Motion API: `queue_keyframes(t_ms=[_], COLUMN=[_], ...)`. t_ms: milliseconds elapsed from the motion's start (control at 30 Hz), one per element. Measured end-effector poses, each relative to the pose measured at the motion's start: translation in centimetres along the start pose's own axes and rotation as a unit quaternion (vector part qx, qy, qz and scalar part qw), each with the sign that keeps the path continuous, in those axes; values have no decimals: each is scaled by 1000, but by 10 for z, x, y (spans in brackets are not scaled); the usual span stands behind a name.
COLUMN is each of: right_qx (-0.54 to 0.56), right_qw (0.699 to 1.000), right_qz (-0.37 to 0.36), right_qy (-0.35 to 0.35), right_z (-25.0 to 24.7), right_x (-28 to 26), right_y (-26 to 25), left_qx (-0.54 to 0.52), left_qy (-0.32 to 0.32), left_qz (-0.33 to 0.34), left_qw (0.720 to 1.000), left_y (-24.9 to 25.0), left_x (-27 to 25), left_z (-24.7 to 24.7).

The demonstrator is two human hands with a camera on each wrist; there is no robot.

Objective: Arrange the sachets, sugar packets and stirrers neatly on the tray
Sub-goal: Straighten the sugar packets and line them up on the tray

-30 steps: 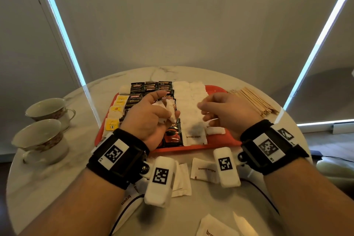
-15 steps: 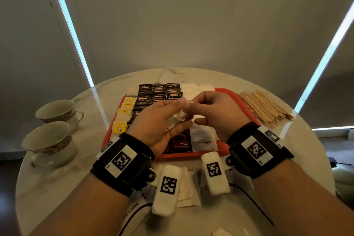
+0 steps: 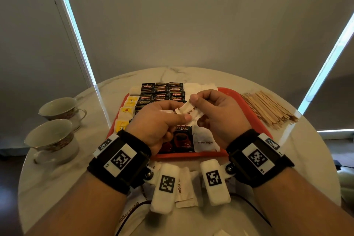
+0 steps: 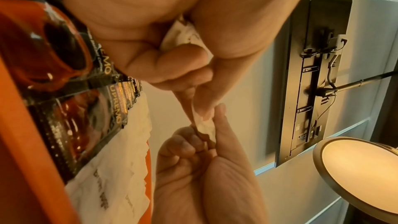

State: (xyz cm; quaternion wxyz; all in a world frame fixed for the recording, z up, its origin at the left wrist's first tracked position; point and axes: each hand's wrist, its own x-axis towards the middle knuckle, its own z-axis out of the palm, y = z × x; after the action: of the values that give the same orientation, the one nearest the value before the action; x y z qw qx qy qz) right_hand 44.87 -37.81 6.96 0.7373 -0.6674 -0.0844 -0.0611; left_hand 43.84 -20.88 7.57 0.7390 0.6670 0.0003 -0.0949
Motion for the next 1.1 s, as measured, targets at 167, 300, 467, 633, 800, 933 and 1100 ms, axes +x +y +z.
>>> queue_keyframes(t_ms=[167,300,467,633,800,933,1100], right_qx=[-1,-2,-18,-12,-3,-11,-40], right_qw=[1000,999,995,999,999,995,998], right_qz=[-3,12,46,-6,-4,52,47], right_qy=[-27,-48,-92,-34,-39,-84,-21], right_z=[-5,-6,-9,-9,-8,-8,-10], right_x=[-2,-3,-3,-1,-4,-5,-4], right_y=[-8,-9,-5,-4,-5,-7,-9], left_qx=[23,21,-79,6,11,-9,-107], left_qy=[-35,-19,30,-4,20,75,92], left_qz=[-4,19,10,3,64,73,29], left_qw=[999,999,996,1000,998,994,990], left_y=[2,-1,1,-1,-1,0,1], left_x=[-4,-4,2,2,-1,4,7], left_z=[3,7,5,3,5,2,5])
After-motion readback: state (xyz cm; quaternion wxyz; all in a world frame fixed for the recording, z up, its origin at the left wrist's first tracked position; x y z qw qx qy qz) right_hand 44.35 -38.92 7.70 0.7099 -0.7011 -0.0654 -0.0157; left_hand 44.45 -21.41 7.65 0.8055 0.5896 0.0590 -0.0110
